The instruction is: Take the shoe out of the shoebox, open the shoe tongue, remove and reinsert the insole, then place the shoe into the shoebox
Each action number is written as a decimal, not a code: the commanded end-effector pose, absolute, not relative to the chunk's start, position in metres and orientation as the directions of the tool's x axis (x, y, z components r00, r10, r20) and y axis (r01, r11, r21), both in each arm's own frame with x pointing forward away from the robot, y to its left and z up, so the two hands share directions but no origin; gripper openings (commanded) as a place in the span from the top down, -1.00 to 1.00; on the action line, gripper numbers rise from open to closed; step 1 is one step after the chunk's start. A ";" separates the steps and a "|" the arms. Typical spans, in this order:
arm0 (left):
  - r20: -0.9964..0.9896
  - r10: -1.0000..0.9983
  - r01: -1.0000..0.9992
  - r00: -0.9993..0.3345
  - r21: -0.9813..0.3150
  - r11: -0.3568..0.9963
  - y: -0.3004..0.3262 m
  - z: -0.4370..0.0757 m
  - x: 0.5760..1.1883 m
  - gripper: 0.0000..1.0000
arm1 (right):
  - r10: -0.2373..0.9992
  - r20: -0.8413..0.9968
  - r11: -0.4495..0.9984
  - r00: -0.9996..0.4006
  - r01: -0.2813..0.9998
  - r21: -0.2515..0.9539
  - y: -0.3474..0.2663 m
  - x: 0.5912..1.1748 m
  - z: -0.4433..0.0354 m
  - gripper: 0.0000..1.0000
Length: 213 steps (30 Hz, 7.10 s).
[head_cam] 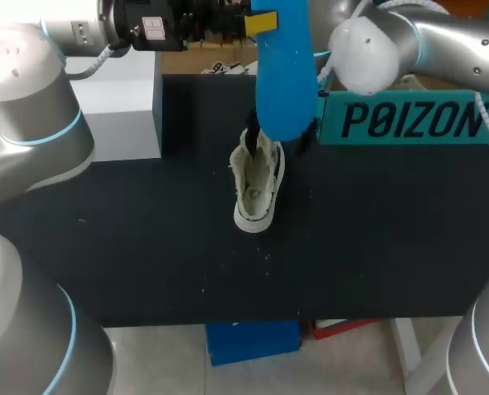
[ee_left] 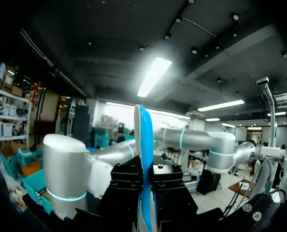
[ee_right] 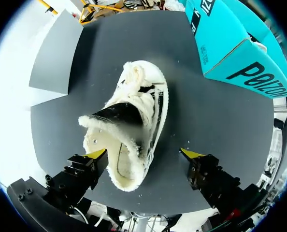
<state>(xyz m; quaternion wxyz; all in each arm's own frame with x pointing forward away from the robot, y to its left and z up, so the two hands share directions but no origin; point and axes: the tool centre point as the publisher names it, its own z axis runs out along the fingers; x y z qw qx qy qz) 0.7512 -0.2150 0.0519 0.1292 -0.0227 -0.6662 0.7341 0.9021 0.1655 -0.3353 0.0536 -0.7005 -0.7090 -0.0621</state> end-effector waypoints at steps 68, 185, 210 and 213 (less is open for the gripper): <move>-0.827 0.043 0.786 -0.561 -0.515 0.342 -0.227 0.006 0.723 1.00 | 0.174 0.980 -0.177 -0.101 0.975 0.132 0.134 0.877 -0.279 -1.00; -0.957 0.073 0.935 0.280 0.289 0.204 -0.239 -0.318 0.787 1.00 | 0.174 0.980 -0.177 -0.101 0.975 0.132 0.134 0.877 -0.279 -1.00; -0.953 0.084 0.942 0.292 0.302 0.148 -0.252 -0.313 0.832 1.00 | 0.174 0.980 -0.177 -0.101 0.975 0.132 0.134 0.877 -0.279 -1.00; -0.953 0.084 0.942 0.292 0.302 0.148 -0.252 -0.313 0.832 1.00 | 0.147 0.983 -0.127 -0.113 0.983 0.132 0.136 0.878 -0.278 -1.00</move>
